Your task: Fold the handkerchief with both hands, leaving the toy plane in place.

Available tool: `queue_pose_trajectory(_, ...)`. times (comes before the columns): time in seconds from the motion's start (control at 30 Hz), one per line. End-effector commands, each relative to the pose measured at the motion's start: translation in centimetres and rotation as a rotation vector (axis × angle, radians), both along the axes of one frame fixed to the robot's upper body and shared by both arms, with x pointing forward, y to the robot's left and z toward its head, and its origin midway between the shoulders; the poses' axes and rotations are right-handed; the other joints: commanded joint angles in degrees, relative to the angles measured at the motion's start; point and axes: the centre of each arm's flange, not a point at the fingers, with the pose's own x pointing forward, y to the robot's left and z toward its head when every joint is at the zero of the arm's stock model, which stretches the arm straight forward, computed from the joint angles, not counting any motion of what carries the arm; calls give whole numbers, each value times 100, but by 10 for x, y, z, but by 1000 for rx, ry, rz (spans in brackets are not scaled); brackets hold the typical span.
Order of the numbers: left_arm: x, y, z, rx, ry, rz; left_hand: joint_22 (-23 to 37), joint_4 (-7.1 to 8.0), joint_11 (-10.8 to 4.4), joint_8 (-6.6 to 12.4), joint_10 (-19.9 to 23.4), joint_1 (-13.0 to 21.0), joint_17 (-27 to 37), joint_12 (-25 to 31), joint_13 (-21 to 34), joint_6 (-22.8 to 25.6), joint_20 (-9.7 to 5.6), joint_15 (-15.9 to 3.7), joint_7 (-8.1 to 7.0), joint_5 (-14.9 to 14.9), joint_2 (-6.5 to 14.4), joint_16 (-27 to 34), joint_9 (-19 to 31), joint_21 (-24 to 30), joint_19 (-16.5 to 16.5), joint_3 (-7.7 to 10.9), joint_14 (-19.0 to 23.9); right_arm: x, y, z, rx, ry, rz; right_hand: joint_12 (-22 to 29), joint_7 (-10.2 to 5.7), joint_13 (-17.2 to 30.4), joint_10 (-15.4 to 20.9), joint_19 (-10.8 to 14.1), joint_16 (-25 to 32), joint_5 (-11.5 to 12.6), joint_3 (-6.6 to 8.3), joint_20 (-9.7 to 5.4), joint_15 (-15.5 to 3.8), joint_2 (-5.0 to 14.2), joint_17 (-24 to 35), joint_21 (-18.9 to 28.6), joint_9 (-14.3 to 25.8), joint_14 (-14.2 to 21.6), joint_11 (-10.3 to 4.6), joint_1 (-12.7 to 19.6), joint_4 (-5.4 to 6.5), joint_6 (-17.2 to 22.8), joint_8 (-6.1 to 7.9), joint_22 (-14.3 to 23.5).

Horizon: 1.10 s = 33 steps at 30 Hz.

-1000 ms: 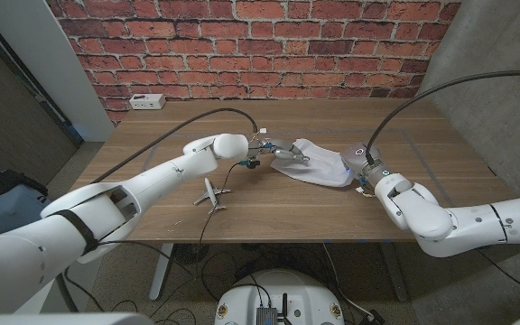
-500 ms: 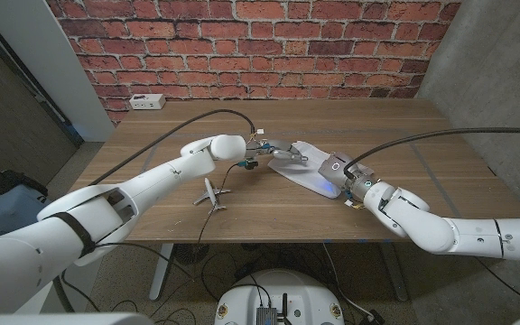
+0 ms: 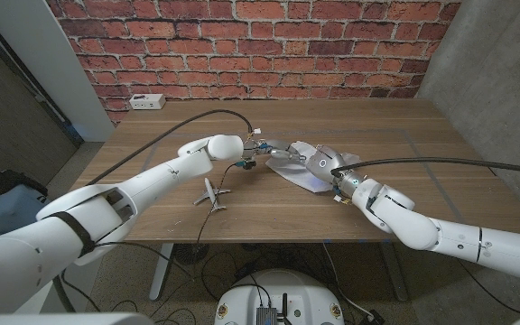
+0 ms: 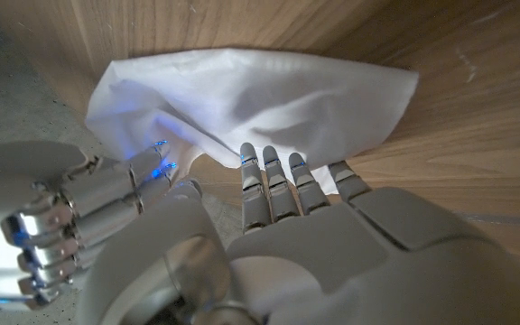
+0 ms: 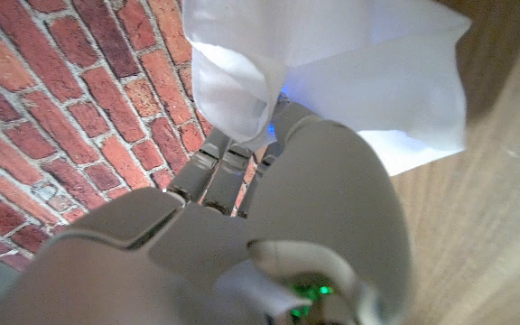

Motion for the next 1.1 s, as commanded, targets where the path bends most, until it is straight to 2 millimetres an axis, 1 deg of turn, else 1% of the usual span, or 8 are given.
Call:
queue_pose_trajectory(0.03,-1,7,0,0,6,8,25,25,4,-17,45,-31,12,1,10,47,49,-18,18,25,-2,1,19,38,77,-6,63,10,-40,83,66,-222,-100,23,-8,0,79,-64,-45,11,-41,-236,-784,-28,26,58,23,80,125,62,12,60,34,15)
queue_pose_trajectory(0.2,-2,10,0,-2,6,10,24,22,-3,-18,47,-47,12,-4,10,56,50,-11,21,26,-3,-2,19,36,80,-5,69,11,-38,89,37,-230,-86,23,-29,11,78,-111,-73,15,-61,-257,-785,-44,34,71,24,88,131,64,15,82,37,10)
queue_pose_trajectory(0.4,-3,12,1,-6,3,9,24,19,7,-23,50,-65,12,-9,11,53,51,-12,23,27,-5,-3,20,33,81,-4,78,11,-34,90,-4,-203,-64,-1,-62,-5,65,-178,-111,16,-97,-277,-791,-77,53,86,24,60,78,69,14,115,42,5)
queue_pose_trajectory(0.6,-4,13,1,-9,2,13,24,16,13,-28,58,-81,11,-12,11,51,50,-6,23,28,-5,-5,20,32,85,-2,85,13,-26,78,-52,-155,-25,-23,-86,-33,80,-184,-153,18,-137,-287,-792,-97,63,125,20,20,41,65,22,153,47,0)
queue_pose_trajectory(0.67,-4,13,1,-8,4,13,24,15,12,-30,54,-85,11,-15,11,47,53,-5,25,28,-5,-5,20,32,87,-2,87,14,-23,73,-70,-141,-11,-45,-91,-57,89,-197,-261,24,-161,-290,-790,-80,19,156,14,-122,11,66,38,170,43,-6)
queue_pose_trajectory(0.77,-4,12,0,-8,5,12,24,14,8,-32,57,-92,11,-16,11,45,54,-6,21,28,-5,-7,20,31,88,-1,87,14,-18,70,-86,-138,18,-58,-105,-63,87,-234,-317,29,-178,-302,-792,-56,-3,164,11,-192,5,63,51,188,44,-12)
queue_pose_trajectory(0.9,-4,11,0,-13,8,9,23,12,7,-36,54,-103,11,-21,11,40,55,-1,20,29,-5,-10,20,29,87,0,86,12,-14,69,-97,-161,64,-70,-94,-66,87,-257,-389,34,-196,-323,-794,-15,-35,184,8,-273,0,60,69,188,37,-22)
queue_pose_trajectory(1.1,-5,11,-2,-14,15,13,23,11,17,-39,60,-121,11,-24,12,38,53,-4,25,30,-6,-13,20,26,88,1,88,9,-10,73,-84,-261,152,-77,-84,-72,104,-272,-427,37,-226,-327,-795,13,-52,206,6,-295,-4,50,82,212,40,-36)
